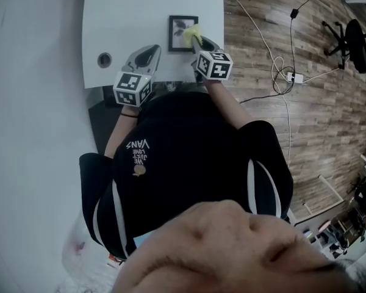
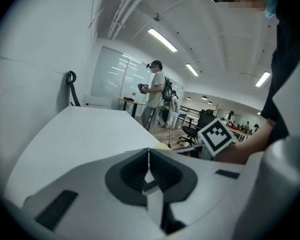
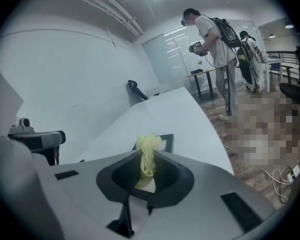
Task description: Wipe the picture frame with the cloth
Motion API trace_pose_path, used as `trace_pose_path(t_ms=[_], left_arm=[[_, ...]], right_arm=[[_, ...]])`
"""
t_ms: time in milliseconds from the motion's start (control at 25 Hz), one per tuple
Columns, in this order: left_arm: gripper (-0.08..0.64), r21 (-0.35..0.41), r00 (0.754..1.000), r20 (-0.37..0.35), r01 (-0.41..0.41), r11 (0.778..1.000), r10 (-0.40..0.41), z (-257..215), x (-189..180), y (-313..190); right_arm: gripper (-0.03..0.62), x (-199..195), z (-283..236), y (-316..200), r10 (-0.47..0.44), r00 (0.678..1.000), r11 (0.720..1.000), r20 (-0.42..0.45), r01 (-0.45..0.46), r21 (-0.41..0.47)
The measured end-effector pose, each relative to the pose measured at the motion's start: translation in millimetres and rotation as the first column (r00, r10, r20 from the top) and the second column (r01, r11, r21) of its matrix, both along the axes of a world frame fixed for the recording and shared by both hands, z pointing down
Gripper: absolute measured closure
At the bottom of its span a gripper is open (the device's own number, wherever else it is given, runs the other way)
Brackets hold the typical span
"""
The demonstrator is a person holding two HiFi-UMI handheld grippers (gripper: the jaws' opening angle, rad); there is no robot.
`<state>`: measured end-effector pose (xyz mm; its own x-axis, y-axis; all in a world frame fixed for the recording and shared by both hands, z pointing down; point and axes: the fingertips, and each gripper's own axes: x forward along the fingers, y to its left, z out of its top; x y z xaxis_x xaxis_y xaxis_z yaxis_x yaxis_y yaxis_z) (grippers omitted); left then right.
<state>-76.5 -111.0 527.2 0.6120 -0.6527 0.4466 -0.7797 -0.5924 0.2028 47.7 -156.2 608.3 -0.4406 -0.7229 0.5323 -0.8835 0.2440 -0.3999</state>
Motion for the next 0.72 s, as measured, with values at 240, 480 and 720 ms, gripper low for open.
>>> trace_pose_path(t_ms=[240,480,720], left_arm=[[0.543,-0.012,0.999,0.003,0.049,0.999,-0.049,0.2,-18.3,2.1],[0.543,-0.024,0.996,0.009,0.084,0.996,-0.083,3.9,-34.1,6.8],[0.543,-0.033,0.994,0.012,0.106,0.994,-0.106,6.5,-43.0,11.2]], right_arm=[[0.545,-33.1,0.1,3.5,-0.08,0.997,0.997,0.011,0.08,-0.007],[0.545,-60.6,3.8,9.0,-0.143,0.99,0.99,0.02,0.143,-0.018],[0.545,-79.8,8.1,17.3,-0.195,0.981,0.981,0.026,0.195,-0.022]])
